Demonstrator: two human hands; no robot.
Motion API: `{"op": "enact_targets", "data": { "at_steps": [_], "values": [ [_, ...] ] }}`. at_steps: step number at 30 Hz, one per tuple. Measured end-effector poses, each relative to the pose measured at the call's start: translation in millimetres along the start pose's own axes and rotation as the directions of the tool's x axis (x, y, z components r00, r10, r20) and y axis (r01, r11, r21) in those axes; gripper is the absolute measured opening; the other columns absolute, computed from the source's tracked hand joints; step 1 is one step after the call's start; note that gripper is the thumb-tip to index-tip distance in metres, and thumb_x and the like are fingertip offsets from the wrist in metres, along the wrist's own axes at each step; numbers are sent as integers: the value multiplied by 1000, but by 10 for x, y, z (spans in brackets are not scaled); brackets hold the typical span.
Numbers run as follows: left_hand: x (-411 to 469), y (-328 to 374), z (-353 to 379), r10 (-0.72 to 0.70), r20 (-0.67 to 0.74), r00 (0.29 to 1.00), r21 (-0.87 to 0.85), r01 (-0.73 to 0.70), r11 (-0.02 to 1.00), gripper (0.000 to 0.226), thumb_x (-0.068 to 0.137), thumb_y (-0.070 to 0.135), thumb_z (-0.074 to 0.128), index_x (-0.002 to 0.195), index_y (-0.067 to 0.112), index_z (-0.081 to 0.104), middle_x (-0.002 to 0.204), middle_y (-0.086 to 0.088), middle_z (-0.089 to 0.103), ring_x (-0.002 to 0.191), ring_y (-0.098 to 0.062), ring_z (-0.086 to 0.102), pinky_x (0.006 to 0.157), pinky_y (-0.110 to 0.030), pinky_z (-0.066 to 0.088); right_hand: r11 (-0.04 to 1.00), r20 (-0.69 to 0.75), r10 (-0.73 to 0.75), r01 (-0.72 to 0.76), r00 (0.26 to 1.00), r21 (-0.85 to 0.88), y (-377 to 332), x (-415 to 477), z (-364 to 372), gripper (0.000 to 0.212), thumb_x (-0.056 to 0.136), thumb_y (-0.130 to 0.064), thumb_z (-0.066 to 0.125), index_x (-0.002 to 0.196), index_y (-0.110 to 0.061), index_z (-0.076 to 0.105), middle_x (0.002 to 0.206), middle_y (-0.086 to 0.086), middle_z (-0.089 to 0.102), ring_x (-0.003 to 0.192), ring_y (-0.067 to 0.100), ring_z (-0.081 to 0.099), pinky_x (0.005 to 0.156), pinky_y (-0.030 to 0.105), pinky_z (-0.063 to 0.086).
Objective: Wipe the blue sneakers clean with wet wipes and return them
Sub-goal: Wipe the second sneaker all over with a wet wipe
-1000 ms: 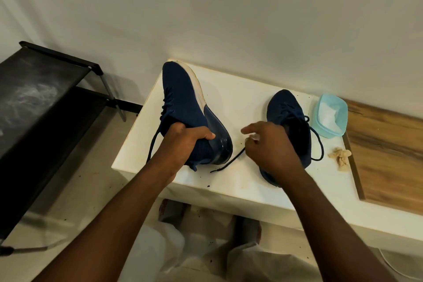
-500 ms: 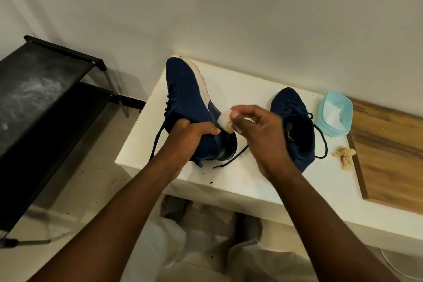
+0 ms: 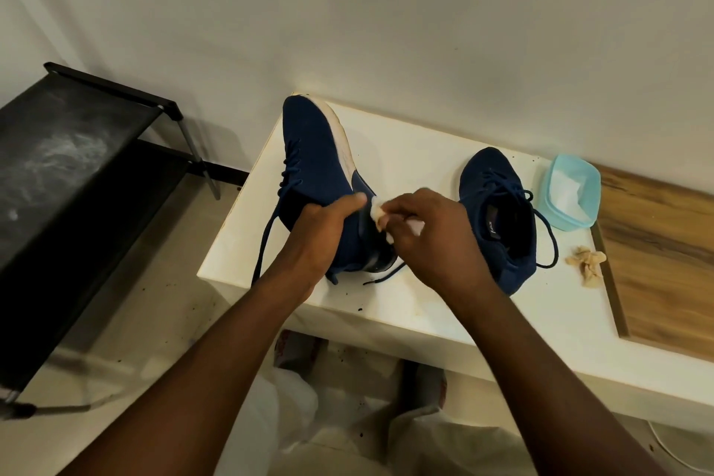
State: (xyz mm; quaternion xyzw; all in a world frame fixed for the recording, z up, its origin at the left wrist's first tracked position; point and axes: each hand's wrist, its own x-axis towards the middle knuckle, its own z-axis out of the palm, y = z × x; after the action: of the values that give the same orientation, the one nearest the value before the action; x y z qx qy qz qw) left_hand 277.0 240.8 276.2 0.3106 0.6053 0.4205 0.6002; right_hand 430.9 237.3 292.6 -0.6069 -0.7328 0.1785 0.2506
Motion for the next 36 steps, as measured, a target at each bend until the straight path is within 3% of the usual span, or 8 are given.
{"op": "enact_targets", "data": {
  "at_steps": [2, 4, 10, 15, 22, 28, 33, 36],
  "values": [
    [29, -7, 47, 20, -51, 998, 15, -20, 1000, 43, 97, 49, 58, 130, 22, 56, 112, 9, 60, 103, -15, 59, 85, -26, 45, 994, 10, -26, 27, 1000, -109, -24, 138, 124, 18, 91, -5, 58, 87, -12, 74, 80, 5, 65, 73, 19, 58, 65, 28, 44],
    [64, -71, 58, 51, -83, 995, 44, -47, 998, 64, 94, 62, 53, 146, 25, 46, 127, 8, 57, 118, -19, 56, 98, -34, 46, 974, 67, -59, 72, 996, -217, -75, 239, 257, 19, 88, -1, 55, 86, -14, 70, 82, 6, 63, 77, 23, 57, 65, 30, 44],
    [91, -145, -14, 49, -152, 987, 35, -45, 998, 65, 94, 69, 47, 146, 30, 44, 138, 4, 58, 122, -24, 57, 109, -49, 45, 923, 251, -174, 247, 952, -296, -155, -229, 168, 38, 87, -9, 67, 121, -25, 67, 107, 1, 60, 94, 14, 47, 73, 22, 37],
    [100, -106, 73, 11, -189, 982, 11, -9, 1000, 64, 97, 61, 49, 148, 23, 41, 138, 1, 54, 126, -26, 53, 110, -47, 43, 972, 89, -69, 87, 994, -220, -49, -314, 133, 30, 81, 3, 67, 104, -14, 75, 95, 6, 63, 87, 22, 56, 71, 24, 40],
    [106, -113, 41, 32, -159, 987, -43, -39, 998, 45, 96, 51, 58, 131, 24, 62, 121, 3, 68, 113, -19, 63, 105, -43, 49, 966, 62, -90, 103, 994, -237, -283, 514, 366, 30, 91, -8, 54, 106, -23, 76, 98, 2, 68, 88, 20, 60, 75, 26, 50],
    [100, -157, -51, -26, -142, 990, -95, 13, 995, 46, 97, 52, 56, 133, 24, 59, 118, 3, 69, 109, -22, 65, 102, -45, 51, 884, 231, -186, 265, 955, -386, -325, 196, 217, 21, 87, -11, 61, 104, -23, 69, 93, -1, 55, 88, 15, 49, 68, 23, 36],
    [76, -64, -4, -81, -153, 985, -130, 61, 990, 59, 96, 55, 56, 145, 24, 46, 133, 0, 60, 120, -29, 57, 104, -52, 47, 945, 37, -217, 219, 976, -243, 3, -539, 265, 28, 76, -2, 79, 94, -23, 75, 84, -6, 61, 74, 9, 56, 62, 17, 44],
    [17, 9, 6, -146, -138, 980, -253, 108, 961, 60, 94, 56, 59, 142, 23, 49, 131, -5, 64, 113, -31, 62, 101, -54, 49, 993, -131, -117, 114, 984, -29, 57, -689, 359, 20, 86, -6, 74, 96, -23, 73, 92, -10, 66, 84, 3, 61, 74, 23, 55]
  ]
}}
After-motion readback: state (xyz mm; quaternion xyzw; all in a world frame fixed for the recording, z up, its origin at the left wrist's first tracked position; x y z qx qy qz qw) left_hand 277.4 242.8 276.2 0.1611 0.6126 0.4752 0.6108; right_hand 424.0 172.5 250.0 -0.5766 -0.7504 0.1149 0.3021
